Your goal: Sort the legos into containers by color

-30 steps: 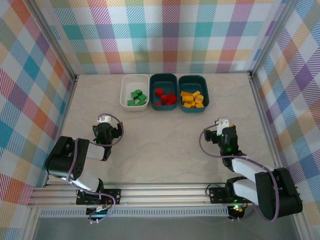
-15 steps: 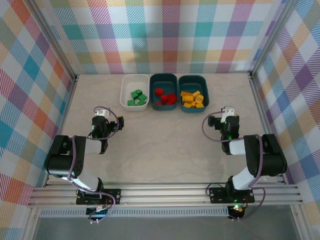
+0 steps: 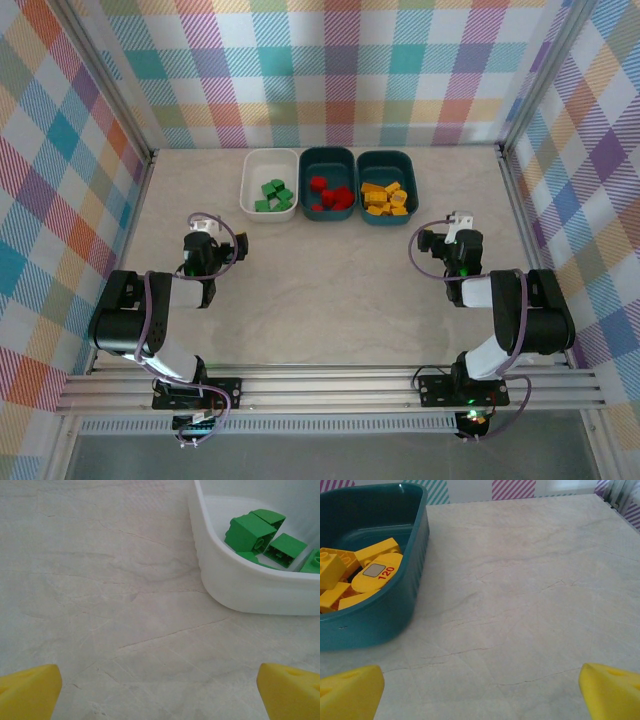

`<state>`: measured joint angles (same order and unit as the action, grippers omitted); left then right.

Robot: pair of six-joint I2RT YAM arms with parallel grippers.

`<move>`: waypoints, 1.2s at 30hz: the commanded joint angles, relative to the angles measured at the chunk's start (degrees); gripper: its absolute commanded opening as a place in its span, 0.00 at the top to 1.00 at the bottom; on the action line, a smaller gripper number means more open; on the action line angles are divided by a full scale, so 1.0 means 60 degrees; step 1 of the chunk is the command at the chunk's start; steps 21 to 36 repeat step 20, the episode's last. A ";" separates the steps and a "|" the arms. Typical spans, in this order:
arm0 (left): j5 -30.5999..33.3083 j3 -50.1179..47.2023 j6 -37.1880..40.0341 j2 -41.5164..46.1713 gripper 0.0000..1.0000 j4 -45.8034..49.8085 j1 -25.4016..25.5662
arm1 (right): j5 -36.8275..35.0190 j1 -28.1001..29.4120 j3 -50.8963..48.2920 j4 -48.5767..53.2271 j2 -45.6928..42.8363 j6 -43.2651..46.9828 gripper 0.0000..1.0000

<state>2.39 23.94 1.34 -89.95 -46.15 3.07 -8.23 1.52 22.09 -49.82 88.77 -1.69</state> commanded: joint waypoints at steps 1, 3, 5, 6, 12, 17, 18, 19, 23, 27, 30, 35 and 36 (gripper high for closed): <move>-0.0104 0.0060 0.0067 0.0050 0.00 0.0038 -0.0035 | 0.0229 0.0068 0.0054 -0.0011 -0.0147 -0.0010 0.00; -0.0091 0.0058 0.0068 0.0051 0.00 0.0045 -0.0043 | 0.0229 0.0069 0.0052 -0.0014 -0.0147 -0.0009 0.00; -0.0091 0.0065 0.0061 0.0047 0.00 0.0040 -0.0038 | 0.0227 0.0063 0.0054 -0.0009 -0.0147 -0.0018 0.00; -0.0076 0.0053 0.0068 0.0051 0.00 0.0044 -0.0024 | 0.0228 0.0068 0.0054 -0.0016 -0.0147 -0.0011 0.00; 0.0056 0.0138 0.0114 0.0021 0.00 0.0155 0.0060 | 0.0225 0.0061 0.0054 -0.0016 -0.0148 -0.0008 0.00; 0.0094 0.0106 0.0130 0.0035 0.00 0.0137 0.0060 | 0.0217 0.0063 0.0054 -0.0016 -0.0147 -0.0010 0.00; 0.0121 0.0069 0.0135 0.0028 0.00 0.0071 0.0089 | 0.0223 0.0058 0.0054 -0.0015 -0.0147 -0.0006 0.00; 0.0169 0.0070 0.0154 0.0054 0.00 0.0066 0.0102 | 0.0227 0.0068 0.0054 -0.0009 -0.0147 -0.0002 0.00; 0.0208 0.0055 0.0163 0.0051 0.00 0.0047 0.0119 | 0.0219 0.0069 0.0054 -0.0016 -0.0147 -0.0005 0.00; 0.0208 0.0055 0.0163 0.0051 0.00 0.0047 0.0119 | 0.0219 0.0069 0.0054 -0.0016 -0.0147 -0.0005 0.00; 0.0208 0.0055 0.0163 0.0051 0.00 0.0047 0.0119 | 0.0219 0.0069 0.0054 -0.0016 -0.0147 -0.0005 0.00; 0.0208 0.0055 0.0163 0.0051 0.00 0.0047 0.0119 | 0.0219 0.0069 0.0054 -0.0016 -0.0147 -0.0005 0.00; 0.0208 0.0055 0.0163 0.0051 0.00 0.0047 0.0119 | 0.0219 0.0069 0.0054 -0.0016 -0.0147 -0.0005 0.00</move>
